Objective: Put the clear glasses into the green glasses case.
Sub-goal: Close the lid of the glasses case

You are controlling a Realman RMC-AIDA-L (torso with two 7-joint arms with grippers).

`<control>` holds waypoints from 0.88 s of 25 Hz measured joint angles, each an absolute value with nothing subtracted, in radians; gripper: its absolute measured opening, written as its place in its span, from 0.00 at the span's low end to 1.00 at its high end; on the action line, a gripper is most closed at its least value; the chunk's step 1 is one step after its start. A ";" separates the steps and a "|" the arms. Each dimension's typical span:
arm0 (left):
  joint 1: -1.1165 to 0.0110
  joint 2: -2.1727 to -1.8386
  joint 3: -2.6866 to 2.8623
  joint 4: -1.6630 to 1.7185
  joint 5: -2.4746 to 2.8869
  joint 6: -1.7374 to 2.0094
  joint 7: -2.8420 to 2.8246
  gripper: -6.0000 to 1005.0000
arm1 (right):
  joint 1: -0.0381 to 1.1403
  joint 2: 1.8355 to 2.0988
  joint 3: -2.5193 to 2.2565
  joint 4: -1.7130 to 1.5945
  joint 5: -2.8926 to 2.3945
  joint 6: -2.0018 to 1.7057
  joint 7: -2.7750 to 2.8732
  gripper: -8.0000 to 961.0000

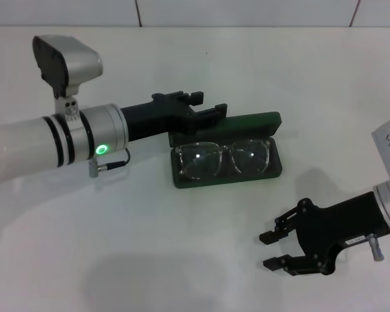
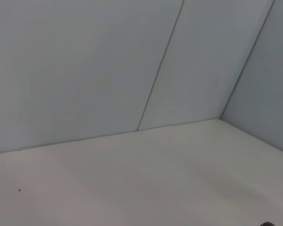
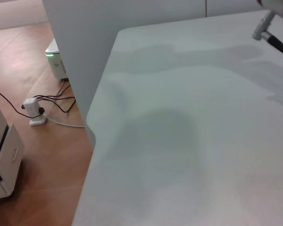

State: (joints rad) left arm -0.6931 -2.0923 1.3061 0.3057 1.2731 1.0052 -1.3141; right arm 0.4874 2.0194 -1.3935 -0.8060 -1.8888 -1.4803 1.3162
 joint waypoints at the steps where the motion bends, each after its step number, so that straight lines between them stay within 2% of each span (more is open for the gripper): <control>1: -0.690 -2.092 1.310 0.306 1.273 1.006 -1.316 0.67 | 0.489 2.019 -1.393 -0.806 -1.889 -1.480 1.316 0.43; 22: -0.517 -2.095 1.469 0.397 1.256 1.078 -1.147 0.67 | 0.511 2.018 -1.393 -0.802 -1.887 -1.471 1.326 0.45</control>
